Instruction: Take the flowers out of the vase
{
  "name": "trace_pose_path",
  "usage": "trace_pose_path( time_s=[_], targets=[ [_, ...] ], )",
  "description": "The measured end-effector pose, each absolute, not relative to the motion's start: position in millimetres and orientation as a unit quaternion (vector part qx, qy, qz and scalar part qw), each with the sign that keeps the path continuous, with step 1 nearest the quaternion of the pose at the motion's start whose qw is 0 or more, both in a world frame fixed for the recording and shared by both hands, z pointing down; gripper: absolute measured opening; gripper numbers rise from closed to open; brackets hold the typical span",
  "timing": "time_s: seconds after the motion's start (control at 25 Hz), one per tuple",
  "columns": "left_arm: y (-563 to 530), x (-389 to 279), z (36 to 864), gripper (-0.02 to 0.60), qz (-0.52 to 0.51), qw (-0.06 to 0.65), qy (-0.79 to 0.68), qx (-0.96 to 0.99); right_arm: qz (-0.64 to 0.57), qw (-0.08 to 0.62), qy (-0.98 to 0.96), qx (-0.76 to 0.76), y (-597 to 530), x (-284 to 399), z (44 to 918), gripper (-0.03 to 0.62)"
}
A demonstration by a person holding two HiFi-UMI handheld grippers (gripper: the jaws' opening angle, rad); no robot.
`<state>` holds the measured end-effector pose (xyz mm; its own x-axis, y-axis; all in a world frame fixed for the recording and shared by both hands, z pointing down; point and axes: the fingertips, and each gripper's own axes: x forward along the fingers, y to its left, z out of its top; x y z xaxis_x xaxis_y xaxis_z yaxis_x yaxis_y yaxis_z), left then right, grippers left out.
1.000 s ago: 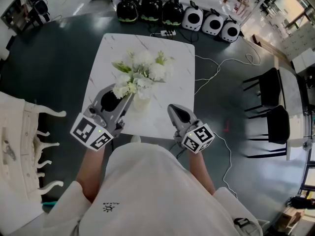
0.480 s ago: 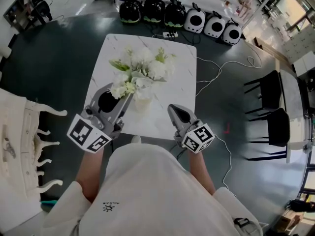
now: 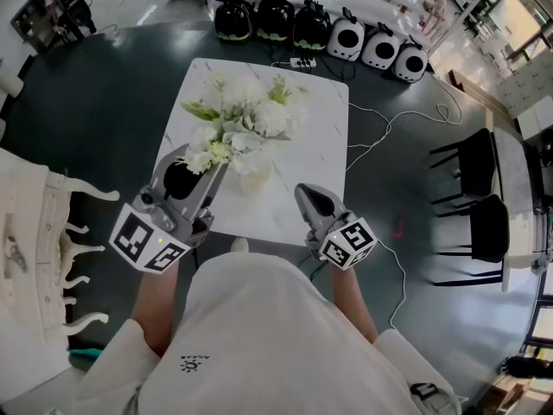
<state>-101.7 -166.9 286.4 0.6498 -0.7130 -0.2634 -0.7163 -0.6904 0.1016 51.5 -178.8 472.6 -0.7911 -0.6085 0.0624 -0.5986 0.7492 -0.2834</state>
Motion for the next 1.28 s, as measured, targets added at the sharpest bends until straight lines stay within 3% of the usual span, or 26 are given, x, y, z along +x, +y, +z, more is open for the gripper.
trace_pose_path(
  time_s=[1.28],
  targets=[
    [-164.2,-155.7,340.2,0.071,0.108,-0.028,0.482,-0.869,-0.146,0.007,0.943,-0.298,-178.5,40.4,471.0,0.000]
  ],
)
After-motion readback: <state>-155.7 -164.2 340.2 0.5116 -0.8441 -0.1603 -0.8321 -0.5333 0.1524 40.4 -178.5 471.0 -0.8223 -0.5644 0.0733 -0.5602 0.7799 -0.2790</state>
